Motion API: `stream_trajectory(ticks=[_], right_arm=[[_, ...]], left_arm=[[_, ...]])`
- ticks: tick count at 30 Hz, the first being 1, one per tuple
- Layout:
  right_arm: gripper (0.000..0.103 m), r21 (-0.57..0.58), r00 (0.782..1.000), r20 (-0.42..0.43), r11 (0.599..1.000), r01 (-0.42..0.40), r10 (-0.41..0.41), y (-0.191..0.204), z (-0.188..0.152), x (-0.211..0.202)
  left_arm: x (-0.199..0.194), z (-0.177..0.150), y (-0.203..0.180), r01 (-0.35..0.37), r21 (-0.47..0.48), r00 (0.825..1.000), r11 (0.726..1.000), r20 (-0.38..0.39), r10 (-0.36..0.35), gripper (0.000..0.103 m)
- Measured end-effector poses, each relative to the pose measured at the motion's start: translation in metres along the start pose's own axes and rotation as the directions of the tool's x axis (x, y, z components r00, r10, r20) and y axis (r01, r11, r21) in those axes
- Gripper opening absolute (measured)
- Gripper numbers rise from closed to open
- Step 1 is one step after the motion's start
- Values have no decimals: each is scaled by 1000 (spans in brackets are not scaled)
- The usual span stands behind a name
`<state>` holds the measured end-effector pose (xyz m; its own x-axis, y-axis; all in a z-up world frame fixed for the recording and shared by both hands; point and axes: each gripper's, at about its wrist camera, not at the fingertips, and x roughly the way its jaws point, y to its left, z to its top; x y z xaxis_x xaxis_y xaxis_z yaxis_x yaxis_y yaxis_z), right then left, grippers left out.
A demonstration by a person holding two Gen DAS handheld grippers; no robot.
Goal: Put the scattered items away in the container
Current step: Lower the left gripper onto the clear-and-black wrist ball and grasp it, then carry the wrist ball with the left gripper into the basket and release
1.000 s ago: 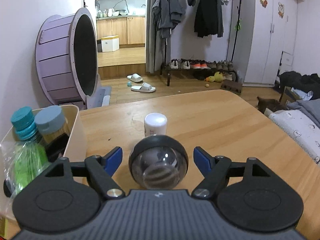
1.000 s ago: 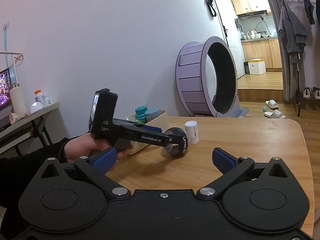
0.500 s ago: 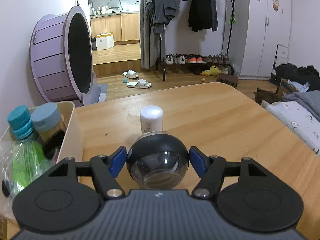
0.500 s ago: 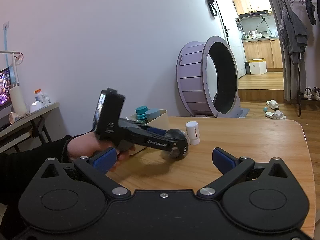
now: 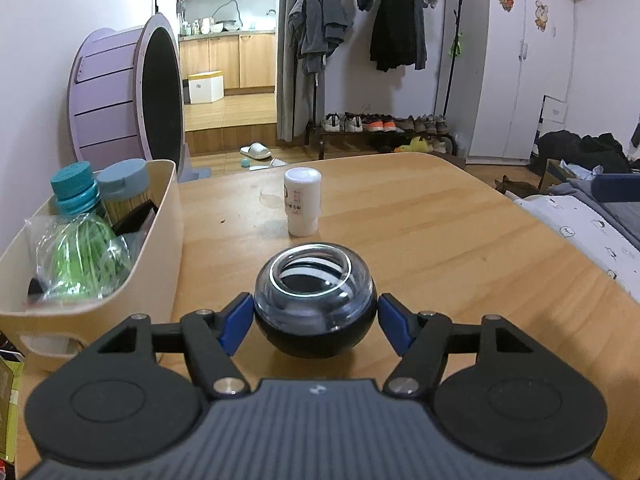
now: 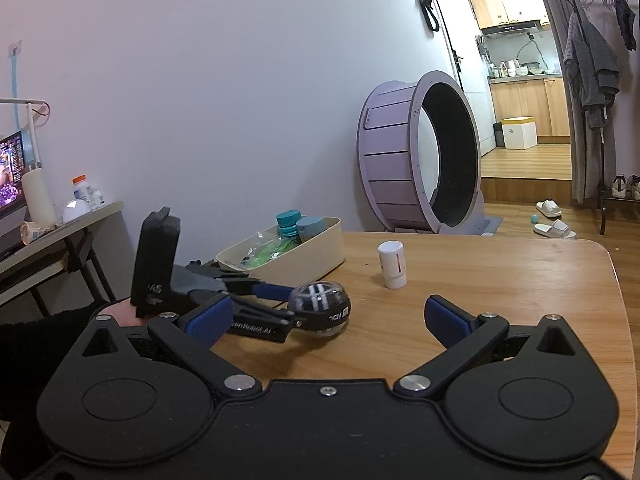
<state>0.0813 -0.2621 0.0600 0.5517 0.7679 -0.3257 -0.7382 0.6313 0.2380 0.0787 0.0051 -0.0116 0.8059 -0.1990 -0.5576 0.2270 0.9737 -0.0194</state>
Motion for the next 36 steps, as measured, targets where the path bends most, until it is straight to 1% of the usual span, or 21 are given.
stream_trajectory(ticks=[3,4,6,10,13,25,30,36], right_arm=[[103,-5,1000,-7,1000,1,-1,2,-1,3],[103,-5,1000,-9,1000,1,-1,3,-1,4],[103,-5,1000,-11,1000,2,-2,3,-2,5],[103,-5,1000,-18,1000,3,-3,4,-5,4],[103,-6,1000,-26,1000,9,-9,5,-6,5],[103,-11,1000,-28,1000,4,-4,7,-7,5],[103,-8,1000,-21,1000,4,-5,6,-6,3],[103,-10,1000,-21,1000,-2,2,6,-4,3]], left_arm=[[-3,-3,0,23,-21,999,1000,35,-22,68],[-4,-4,0,26,-20,999,999,45,-25,71],[-4,-5,-3,25,-7,998,1000,56,-25,72],[2,-6,-9,-6,40,998,999,55,4,72],[9,-7,-10,-20,49,999,999,43,18,72],[18,-9,-9,-26,28,999,999,44,25,71],[14,-9,-8,-21,18,999,1000,44,20,71],[-2,-2,-8,-25,16,997,1000,77,24,71]])
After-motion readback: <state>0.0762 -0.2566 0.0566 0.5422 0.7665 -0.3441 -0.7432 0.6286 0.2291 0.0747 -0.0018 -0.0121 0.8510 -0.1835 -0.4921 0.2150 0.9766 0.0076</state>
